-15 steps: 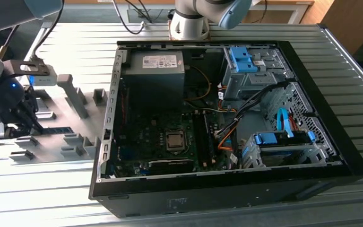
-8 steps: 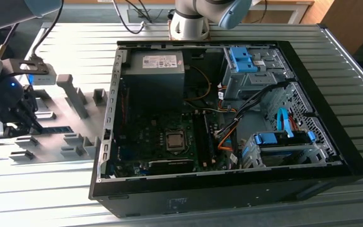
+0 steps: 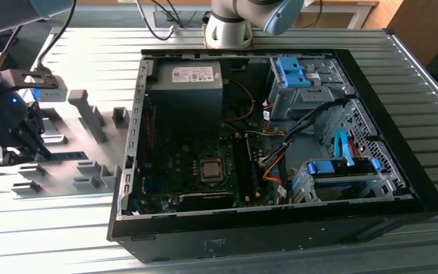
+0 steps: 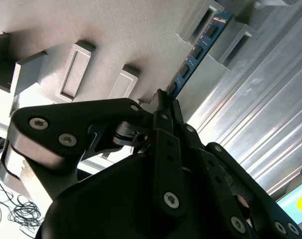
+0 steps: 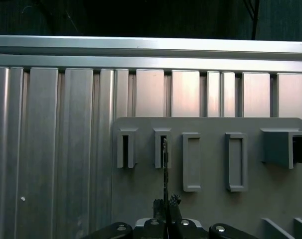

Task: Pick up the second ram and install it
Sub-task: 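Pick up the second ram and move it above second insertion slot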

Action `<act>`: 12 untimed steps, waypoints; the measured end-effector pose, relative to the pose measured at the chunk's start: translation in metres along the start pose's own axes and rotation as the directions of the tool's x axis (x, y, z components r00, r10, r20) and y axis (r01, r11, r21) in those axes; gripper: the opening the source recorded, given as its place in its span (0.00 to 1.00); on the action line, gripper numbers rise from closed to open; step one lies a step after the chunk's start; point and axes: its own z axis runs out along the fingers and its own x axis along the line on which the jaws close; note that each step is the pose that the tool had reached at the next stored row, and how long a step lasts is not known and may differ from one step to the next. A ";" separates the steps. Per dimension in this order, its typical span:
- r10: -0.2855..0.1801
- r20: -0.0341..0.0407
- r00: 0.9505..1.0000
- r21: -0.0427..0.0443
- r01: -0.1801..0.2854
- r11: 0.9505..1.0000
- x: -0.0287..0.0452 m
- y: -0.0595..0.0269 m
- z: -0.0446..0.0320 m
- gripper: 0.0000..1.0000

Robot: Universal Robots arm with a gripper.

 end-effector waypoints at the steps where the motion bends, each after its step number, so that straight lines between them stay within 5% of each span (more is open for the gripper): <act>1: 0.000 0.000 1.000 0.000 0.000 1.000 0.0000 0.0000 -0.0005 0.14; 12: 0.000 0.000 1.000 0.000 0.000 1.000 -0.0001 0.0001 -0.0054 0.14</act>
